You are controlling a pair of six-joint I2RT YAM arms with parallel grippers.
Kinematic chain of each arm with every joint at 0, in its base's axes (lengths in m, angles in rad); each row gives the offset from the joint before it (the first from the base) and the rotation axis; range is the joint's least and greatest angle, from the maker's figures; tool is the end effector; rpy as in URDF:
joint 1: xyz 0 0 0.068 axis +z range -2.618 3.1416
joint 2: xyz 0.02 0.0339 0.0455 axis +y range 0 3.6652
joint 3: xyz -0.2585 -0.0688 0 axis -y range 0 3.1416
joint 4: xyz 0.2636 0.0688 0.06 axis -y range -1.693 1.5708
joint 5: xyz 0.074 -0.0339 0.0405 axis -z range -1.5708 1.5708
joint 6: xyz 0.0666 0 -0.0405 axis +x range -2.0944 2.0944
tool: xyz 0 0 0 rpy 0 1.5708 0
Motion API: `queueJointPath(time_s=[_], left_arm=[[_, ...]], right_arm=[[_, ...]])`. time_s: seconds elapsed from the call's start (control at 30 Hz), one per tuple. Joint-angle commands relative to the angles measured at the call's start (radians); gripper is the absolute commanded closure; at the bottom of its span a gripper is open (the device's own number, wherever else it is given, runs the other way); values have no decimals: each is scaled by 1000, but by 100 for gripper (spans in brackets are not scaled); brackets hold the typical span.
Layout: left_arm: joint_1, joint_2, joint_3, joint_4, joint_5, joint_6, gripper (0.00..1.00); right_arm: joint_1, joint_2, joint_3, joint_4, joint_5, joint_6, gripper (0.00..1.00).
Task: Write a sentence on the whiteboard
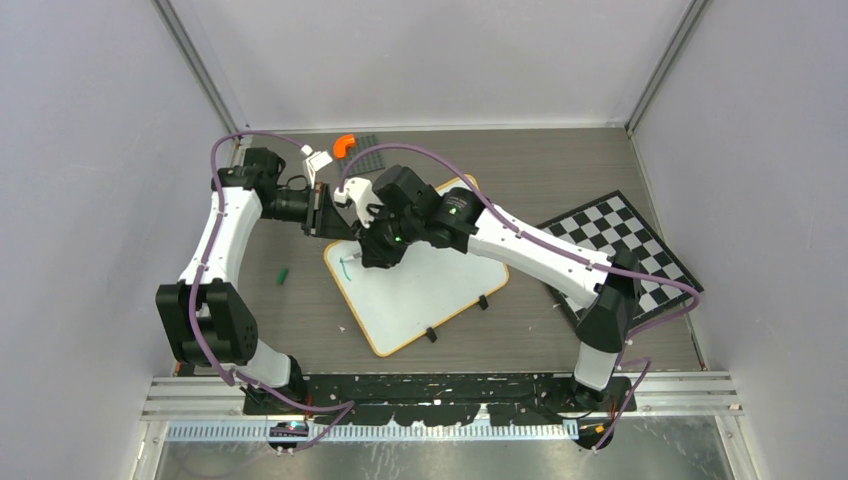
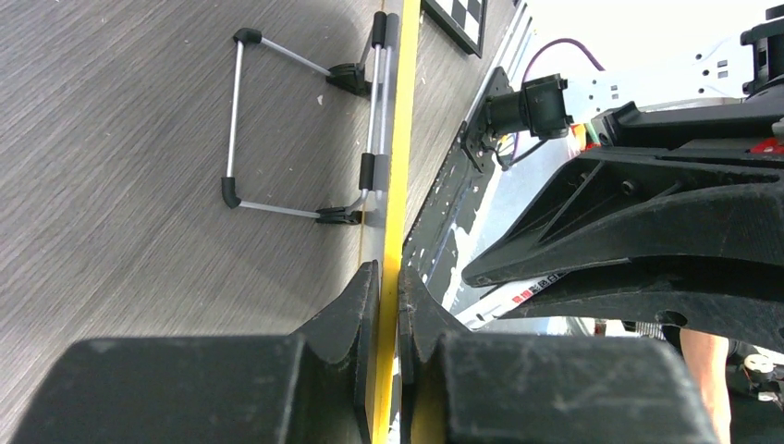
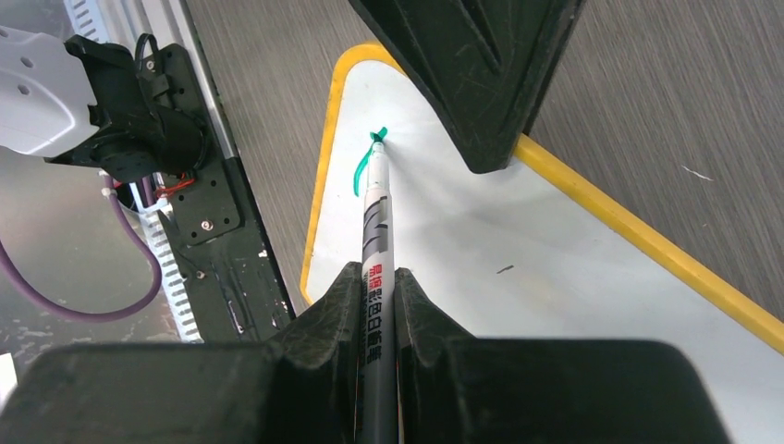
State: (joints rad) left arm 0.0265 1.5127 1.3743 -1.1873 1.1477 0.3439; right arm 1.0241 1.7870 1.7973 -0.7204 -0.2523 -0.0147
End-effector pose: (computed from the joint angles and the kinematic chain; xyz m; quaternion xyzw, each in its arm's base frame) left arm 0.3004 -0.0528 0.2963 0.1973 0.8126 -0.5107 0.2001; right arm 0.2163 0.3875 0.3384 -0.4931 0.7566 0.3002 0.3070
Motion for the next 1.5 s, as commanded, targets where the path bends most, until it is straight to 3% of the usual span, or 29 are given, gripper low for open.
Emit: queueJointPath(time_s=[0.0,0.57,1.47], left_arm=[[-2,-23,8,-10,3,-13,100],[-2,-14,10,-8,-5,-18,100],[-2,-23,6,-6,-8,-19,100]], right_arm=[[-25,-22,31,25,52,-2,100],[-54,-89,-94,37,40,4,100],[-5,-22,-24,30,36,2,100]])
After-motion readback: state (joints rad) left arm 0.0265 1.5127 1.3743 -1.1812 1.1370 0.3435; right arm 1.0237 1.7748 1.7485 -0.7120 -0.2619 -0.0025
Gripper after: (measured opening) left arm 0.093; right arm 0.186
